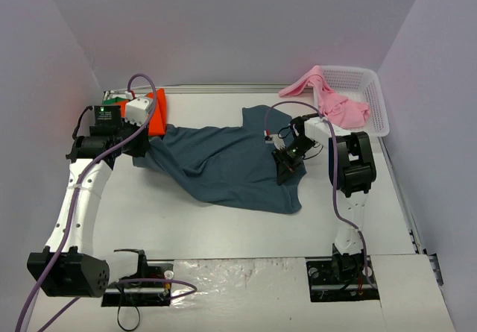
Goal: Fold and stack the t-shirts
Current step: Flatten out the tshirt
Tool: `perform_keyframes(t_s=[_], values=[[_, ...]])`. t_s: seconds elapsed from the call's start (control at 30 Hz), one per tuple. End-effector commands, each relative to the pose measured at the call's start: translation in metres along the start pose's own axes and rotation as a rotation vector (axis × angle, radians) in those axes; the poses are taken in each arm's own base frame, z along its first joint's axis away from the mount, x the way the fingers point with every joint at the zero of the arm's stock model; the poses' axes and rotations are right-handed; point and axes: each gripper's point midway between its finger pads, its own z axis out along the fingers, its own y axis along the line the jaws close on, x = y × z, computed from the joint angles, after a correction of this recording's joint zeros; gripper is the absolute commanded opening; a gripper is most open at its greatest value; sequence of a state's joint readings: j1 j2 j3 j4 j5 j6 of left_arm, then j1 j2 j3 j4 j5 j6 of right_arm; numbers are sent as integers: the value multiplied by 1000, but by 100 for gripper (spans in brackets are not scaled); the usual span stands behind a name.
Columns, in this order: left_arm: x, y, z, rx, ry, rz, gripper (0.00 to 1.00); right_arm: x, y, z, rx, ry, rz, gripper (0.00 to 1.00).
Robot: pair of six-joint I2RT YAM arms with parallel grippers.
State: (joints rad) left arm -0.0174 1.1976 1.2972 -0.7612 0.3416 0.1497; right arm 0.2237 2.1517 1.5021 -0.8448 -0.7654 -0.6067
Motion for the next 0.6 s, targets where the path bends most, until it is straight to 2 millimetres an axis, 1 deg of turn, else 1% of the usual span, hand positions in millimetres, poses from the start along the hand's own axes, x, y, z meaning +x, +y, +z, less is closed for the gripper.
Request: perform_keyframes(t_s=[0.0,0.03,0.1,0.13,0.17,0.2,0.23,0.27,0.3,0.33,0.37,0.4,0.43,0.47,0.5,0.53,0.57], values=[[-12,-1,-11,-5,-57,22,2,-2,12,-12,4,13,-14,0],[-12,-1,-11,-5,-57,22,2,-3,11,-16,30,15,-19,0],[-13,0,-10,-6,-55,23,2,-9,15,-32,75,-14,-38,0],[-14,-1,-10,-4,-53,22,2,-10,12,-41,114,-21,-39,0],[-15,-1,-10,-1,-53,21,2,-15,15,-55,150,-51,-54,0],[-19,-1,-11,-1,-59,22,2,-24,17,-70,187,-87,-61,0],[-18,-1,-10,6,-51,16,2,-28,14,-83,228,-109,-61,0],[-20,-2,-10,10,-51,18,2,-34,16,-105,274,-159,-66,0],[-21,-2,-9,10,-44,14,2,-39,15,-119,308,-189,-66,0],[-27,-2,-12,10,-54,19,2,-52,17,-140,354,-242,-78,0],[-30,-1,-14,8,-56,22,2,-54,14,-161,423,-271,-73,0],[-32,-1,-12,7,-52,23,2,-59,14,-174,460,-296,-76,0],[-45,1,-18,-1,-78,31,2,-73,17,-197,509,-351,-83,0],[-52,1,-21,-6,-90,37,3,-78,17,-212,549,-380,-83,0],[-57,4,-19,-9,-83,35,2,-82,17,-226,573,-414,-66,0],[-77,6,-29,-26,-129,47,2,-94,22,-249,624,-469,-86,0],[-86,8,-34,-35,-145,43,2,-99,25,-262,645,-500,-91,0]])
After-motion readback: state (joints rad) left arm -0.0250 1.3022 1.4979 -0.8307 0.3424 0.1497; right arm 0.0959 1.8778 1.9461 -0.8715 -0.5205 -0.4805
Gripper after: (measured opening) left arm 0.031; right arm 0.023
